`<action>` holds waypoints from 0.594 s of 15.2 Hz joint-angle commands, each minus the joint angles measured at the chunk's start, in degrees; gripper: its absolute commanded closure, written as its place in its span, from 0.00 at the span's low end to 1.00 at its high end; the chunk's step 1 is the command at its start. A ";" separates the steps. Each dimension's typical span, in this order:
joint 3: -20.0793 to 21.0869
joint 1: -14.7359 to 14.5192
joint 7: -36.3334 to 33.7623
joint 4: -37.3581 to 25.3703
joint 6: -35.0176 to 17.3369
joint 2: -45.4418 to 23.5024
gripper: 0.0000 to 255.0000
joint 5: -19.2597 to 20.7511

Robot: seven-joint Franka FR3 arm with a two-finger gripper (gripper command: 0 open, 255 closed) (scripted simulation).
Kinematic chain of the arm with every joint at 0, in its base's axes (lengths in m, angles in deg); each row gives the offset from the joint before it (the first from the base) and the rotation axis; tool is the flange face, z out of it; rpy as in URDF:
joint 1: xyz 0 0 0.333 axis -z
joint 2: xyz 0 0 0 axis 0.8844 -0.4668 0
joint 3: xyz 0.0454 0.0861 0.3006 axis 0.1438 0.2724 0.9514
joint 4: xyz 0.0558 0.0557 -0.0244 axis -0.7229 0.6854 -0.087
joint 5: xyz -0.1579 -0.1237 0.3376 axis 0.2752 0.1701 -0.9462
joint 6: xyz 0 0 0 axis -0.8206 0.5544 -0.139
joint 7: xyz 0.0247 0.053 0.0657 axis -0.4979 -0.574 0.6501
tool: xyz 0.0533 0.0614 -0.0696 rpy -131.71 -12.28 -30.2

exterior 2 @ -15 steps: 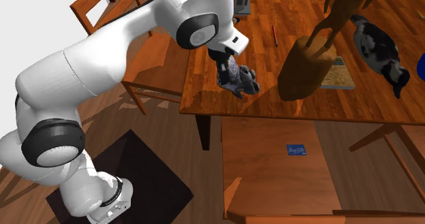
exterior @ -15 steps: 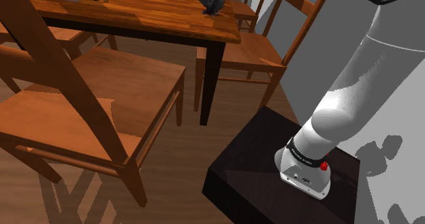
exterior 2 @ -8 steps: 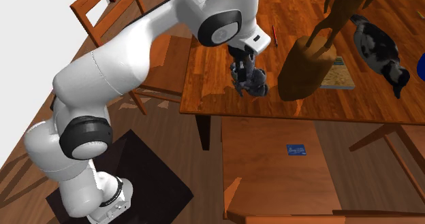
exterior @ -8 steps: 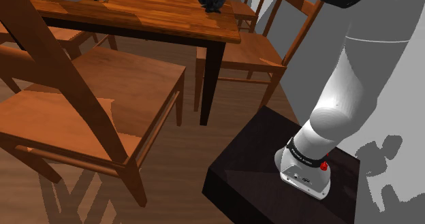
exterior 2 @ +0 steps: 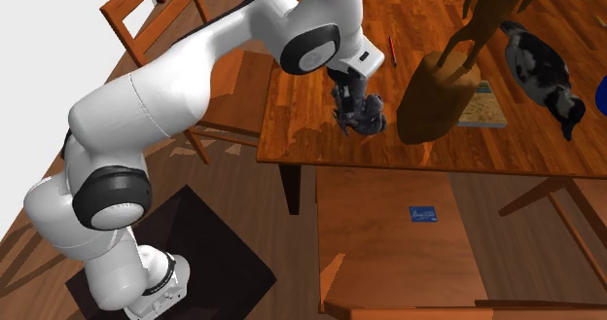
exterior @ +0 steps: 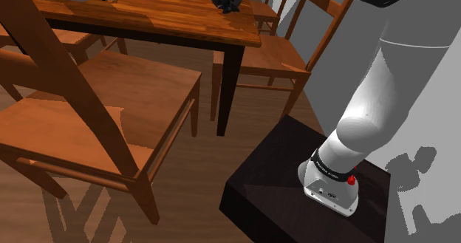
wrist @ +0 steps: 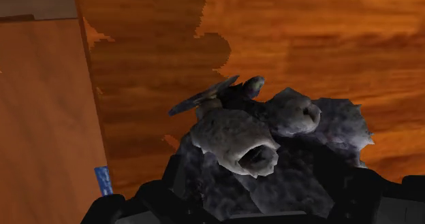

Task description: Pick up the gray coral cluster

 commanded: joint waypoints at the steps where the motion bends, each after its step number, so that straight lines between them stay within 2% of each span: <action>1: -0.28 0.21 -0.11 0.77 4.28 -0.95 1.00 1.38; 4: -0.10 -0.27 -0.69 2.79 2.98 -0.17 1.00 1.67; 5: -0.15 -0.32 -0.51 6.36 1.85 2.25 1.00 1.76; 6: -0.22 -0.18 -0.42 5.43 3.20 2.67 1.00 1.74; 8: -0.10 -0.55 -0.66 10.65 0.65 5.37 1.00 2.04; 9: -0.48 0.31 0.20 1.46 4.24 -0.30 1.00 1.29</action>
